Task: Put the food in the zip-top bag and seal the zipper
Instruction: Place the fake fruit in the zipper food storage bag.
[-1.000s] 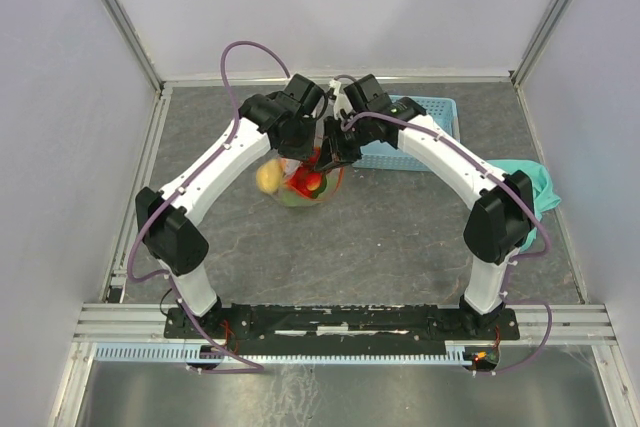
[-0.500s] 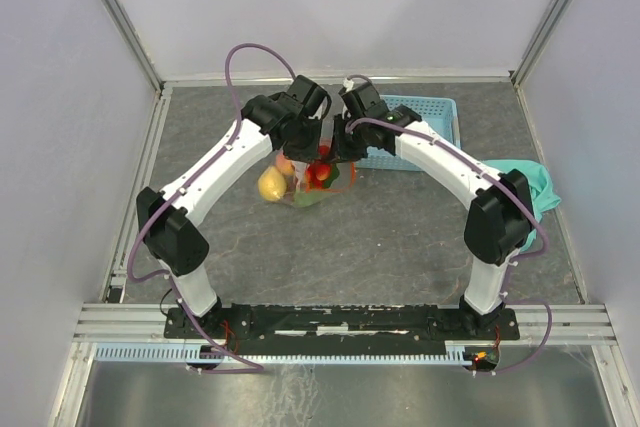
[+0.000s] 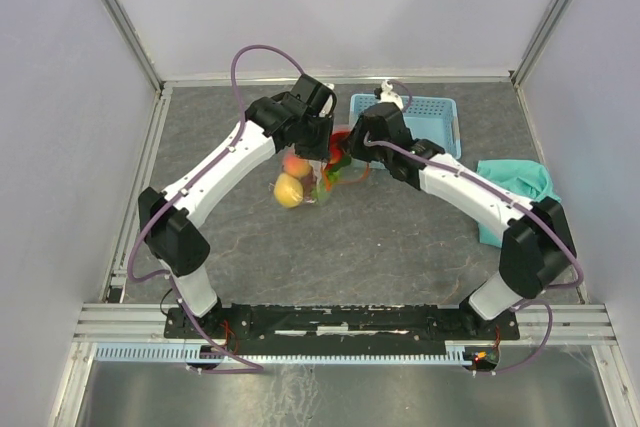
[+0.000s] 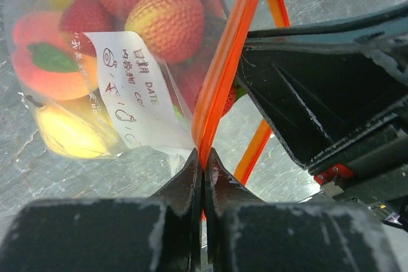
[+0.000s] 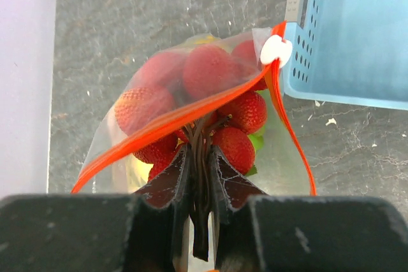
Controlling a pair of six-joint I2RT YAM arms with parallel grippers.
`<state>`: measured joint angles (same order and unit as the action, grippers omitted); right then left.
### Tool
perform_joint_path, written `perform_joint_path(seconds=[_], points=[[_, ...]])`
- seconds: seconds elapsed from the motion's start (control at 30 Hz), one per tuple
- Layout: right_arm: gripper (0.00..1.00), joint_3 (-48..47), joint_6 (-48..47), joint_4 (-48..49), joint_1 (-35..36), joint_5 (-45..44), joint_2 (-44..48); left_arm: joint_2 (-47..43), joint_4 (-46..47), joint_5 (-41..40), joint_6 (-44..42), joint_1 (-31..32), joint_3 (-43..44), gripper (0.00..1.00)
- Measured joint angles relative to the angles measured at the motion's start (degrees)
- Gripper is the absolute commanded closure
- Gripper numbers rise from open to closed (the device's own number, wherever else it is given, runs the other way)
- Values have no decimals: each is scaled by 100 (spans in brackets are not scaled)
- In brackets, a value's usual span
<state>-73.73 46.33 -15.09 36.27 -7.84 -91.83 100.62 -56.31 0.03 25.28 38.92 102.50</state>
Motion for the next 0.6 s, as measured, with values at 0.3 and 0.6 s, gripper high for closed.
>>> perform_joint_path(seconds=[0.3, 0.6], points=[[91, 815, 114, 1488, 155, -258, 229, 11, 516, 223, 293, 4, -83, 97], [57, 1025, -138, 1912, 332, -52, -46, -2, 721, 149, 409, -63, -629, 97]])
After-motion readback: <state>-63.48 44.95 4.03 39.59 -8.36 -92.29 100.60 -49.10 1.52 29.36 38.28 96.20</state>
